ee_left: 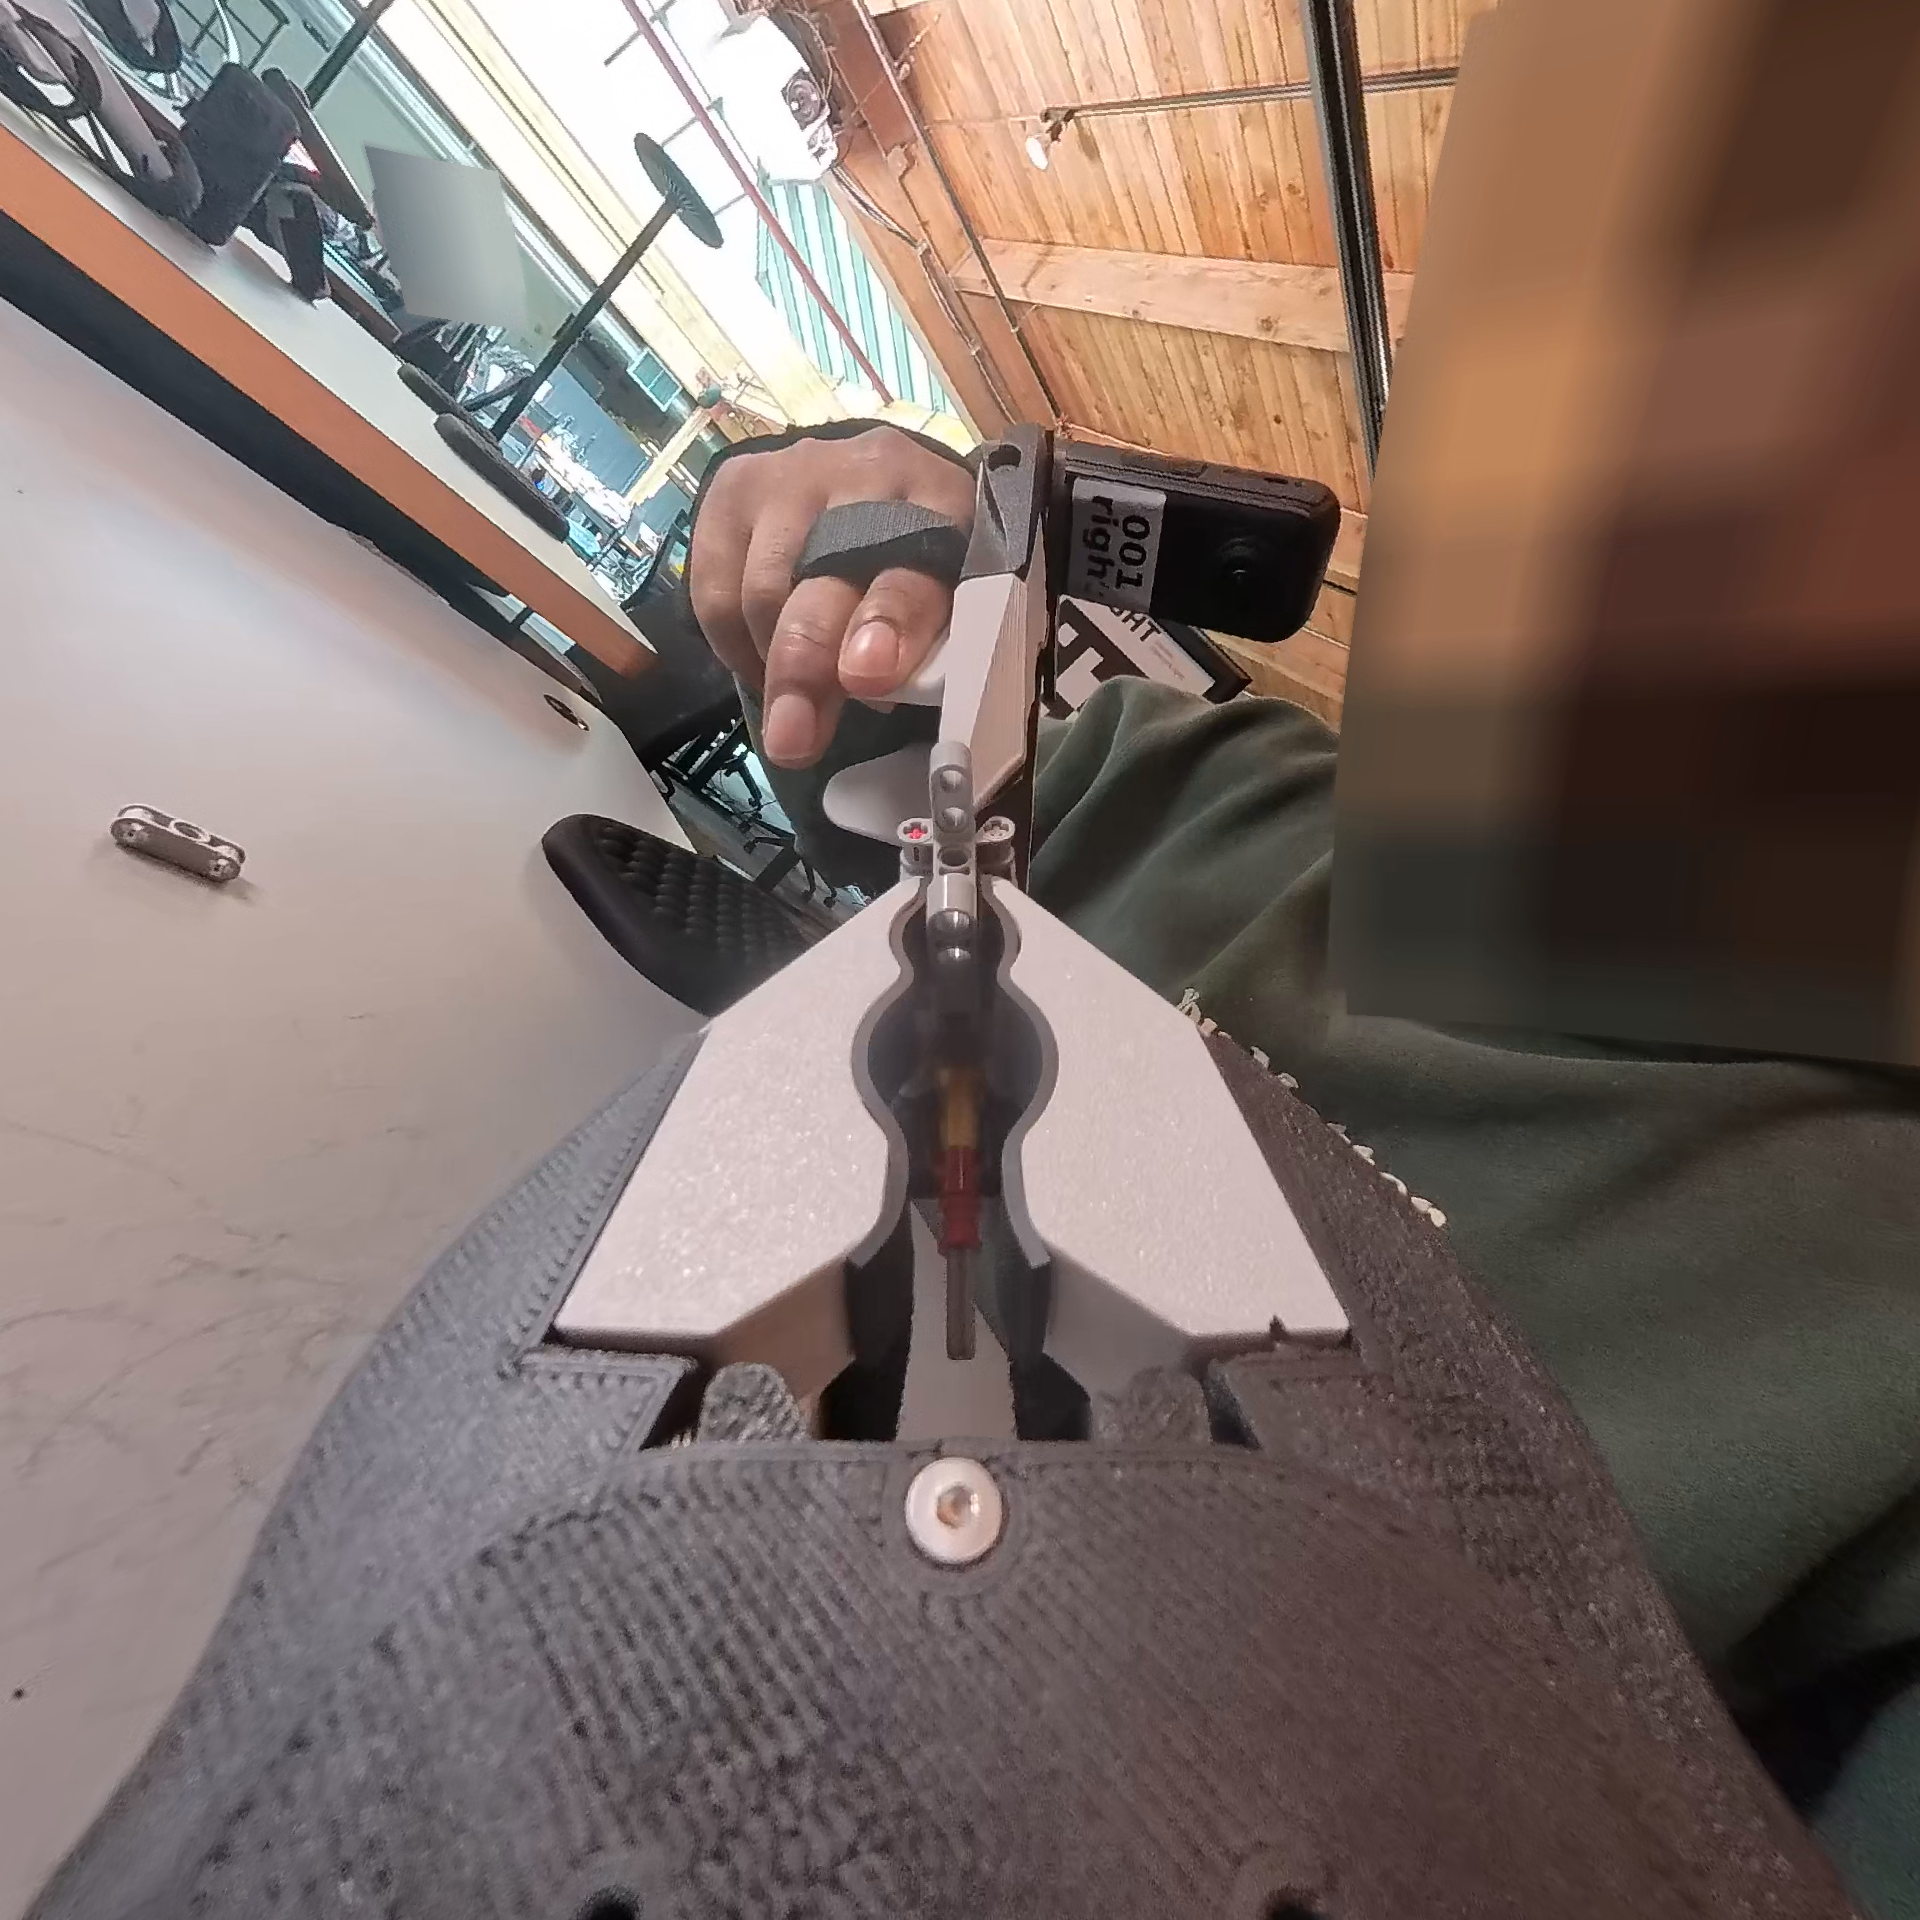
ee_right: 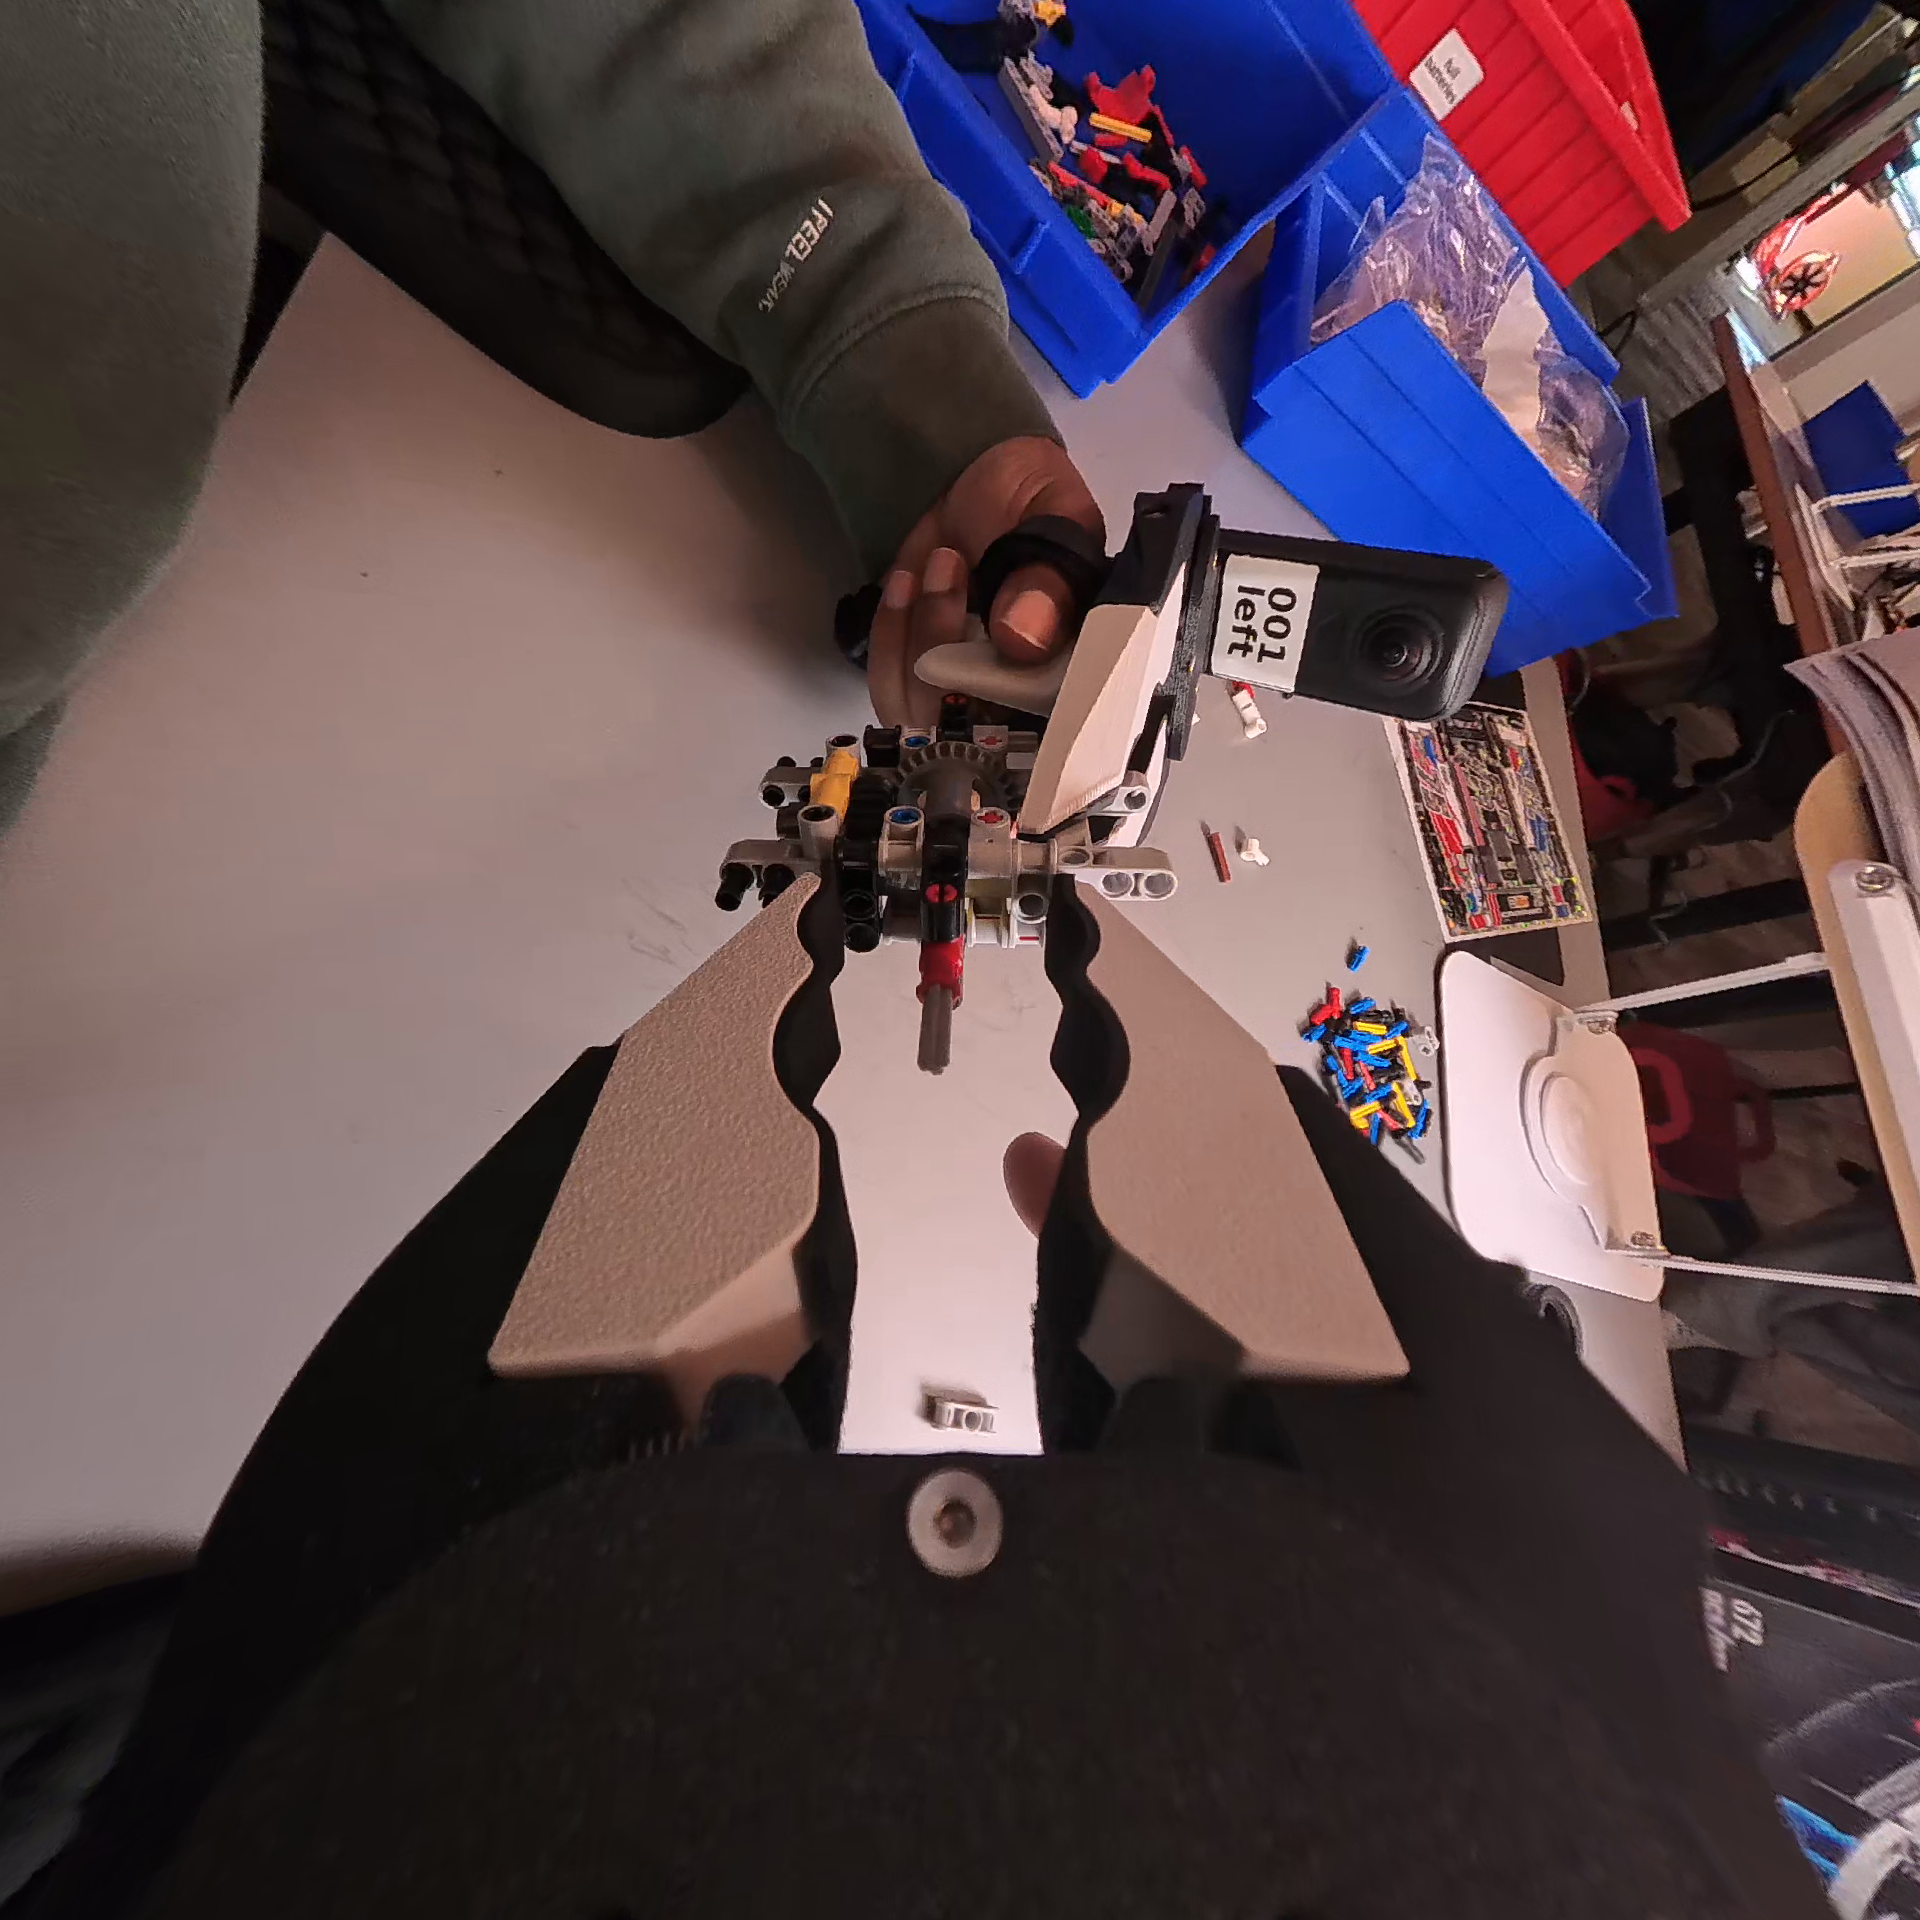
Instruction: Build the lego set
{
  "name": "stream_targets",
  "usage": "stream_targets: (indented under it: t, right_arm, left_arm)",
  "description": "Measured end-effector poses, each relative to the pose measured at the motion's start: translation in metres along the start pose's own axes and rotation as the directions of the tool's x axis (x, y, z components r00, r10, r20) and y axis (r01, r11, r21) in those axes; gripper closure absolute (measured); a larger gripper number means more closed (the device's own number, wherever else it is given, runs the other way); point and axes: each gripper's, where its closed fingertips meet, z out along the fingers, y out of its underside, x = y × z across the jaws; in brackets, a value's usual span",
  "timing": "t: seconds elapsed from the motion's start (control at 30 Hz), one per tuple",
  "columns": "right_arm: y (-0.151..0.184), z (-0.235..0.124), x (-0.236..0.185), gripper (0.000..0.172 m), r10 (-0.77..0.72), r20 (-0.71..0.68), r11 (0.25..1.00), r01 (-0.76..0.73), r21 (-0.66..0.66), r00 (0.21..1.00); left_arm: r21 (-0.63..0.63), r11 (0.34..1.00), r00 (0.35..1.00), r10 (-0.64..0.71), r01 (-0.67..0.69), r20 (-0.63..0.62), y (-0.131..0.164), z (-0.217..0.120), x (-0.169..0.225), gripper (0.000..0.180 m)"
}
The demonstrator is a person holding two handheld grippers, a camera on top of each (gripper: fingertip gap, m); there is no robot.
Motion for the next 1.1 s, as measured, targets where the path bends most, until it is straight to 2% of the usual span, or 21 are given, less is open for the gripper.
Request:
stream_targets:
  t: [0.03, 0.23, 0.33, 0.43, 0.5, 0.63, 0.7, 0.77, 0.87, 0.97, 1.03, 1.1]
  right_arm:
    - [-0.001, 0.0, 0.0, 0.133, 0.008, -0.001, 1.0, -0.008, 0.006, 1.0]
    - [0.003, -0.004, 0.01, 0.131, 0.05, -0.073, 0.998, -0.047, 0.04, 0.996]
    - [-0.002, -0.023, 0.021, 0.114, 0.217, -0.069, 0.968, -0.206, 0.143, 0.974]
    - [0.006, -0.037, 0.034, 0.119, 0.395, -0.107, 0.902, -0.362, 0.235, 0.913]
    - [0.017, -0.038, 0.037, 0.123, 0.52, -0.122, 0.837, -0.475, 0.273, 0.845]
    - [0.048, -0.015, 0.029, 0.123, 0.73, -0.099, 0.67, -0.681, 0.295, 0.676]
    - [0.058, -0.006, 0.03, 0.123, 0.764, -0.13, 0.636, -0.705, 0.313, 0.632]
    - [0.067, 0.001, 0.032, 0.124, 0.775, -0.179, 0.63, -0.721, 0.287, 0.606]
    - [0.077, 0.001, 0.037, 0.126, 0.686, -0.296, 0.726, -0.65, 0.223, 0.665]
    - [0.075, 0.001, 0.037, 0.126, 0.618, -0.34, 0.779, -0.608, 0.15, 0.708]
    - [0.071, 0.005, 0.037, 0.132, 0.589, -0.367, 0.798, -0.591, 0.121, 0.72]
    - [0.068, 0.01, 0.04, 0.145, 0.58, -0.401, 0.8, -0.588, 0.118, 0.709]
  left_arm:
    - [0.001, 1.0, 1.0, 0.0, 0.0, -0.003, 0.0, 0.0, 0.0, 0.175]
    - [0.045, 0.999, 0.999, 0.027, -0.029, 0.036, -0.011, -0.002, -0.002, 0.175]
    - [0.097, 0.994, 0.997, 0.05, -0.056, 0.063, -0.022, -0.01, 0.0, 0.175]
    - [0.126, 0.989, 0.994, 0.067, -0.079, 0.091, -0.03, -0.019, -0.003, 0.175]
    - [0.123, 0.986, 0.984, 0.096, -0.115, 0.151, -0.031, -0.02, -0.01, 0.176]
    - [0.081, 0.974, 0.935, 0.176, -0.21, 0.307, -0.03, -0.018, -0.027, 0.175]
    - [0.064, 0.971, 0.902, 0.189, -0.231, 0.387, -0.03, -0.018, -0.036, 0.175]
    - [0.028, 0.969, 0.853, 0.203, -0.246, 0.48, -0.028, -0.021, -0.048, 0.175]
    - [-0.075, 0.949, 0.76, 0.291, -0.306, 0.581, -0.026, -0.025, -0.058, 0.176]
    - [-0.247, 0.896, 0.578, 0.429, -0.368, 0.694, -0.024, -0.035, -0.072, 0.175]
    - [-0.337, 0.855, 0.443, 0.498, -0.395, 0.746, -0.026, -0.04, -0.077, 0.176]
    - [-0.418, 0.806, 0.335, 0.565, -0.419, 0.754, -0.026, -0.039, -0.079, 0.176]
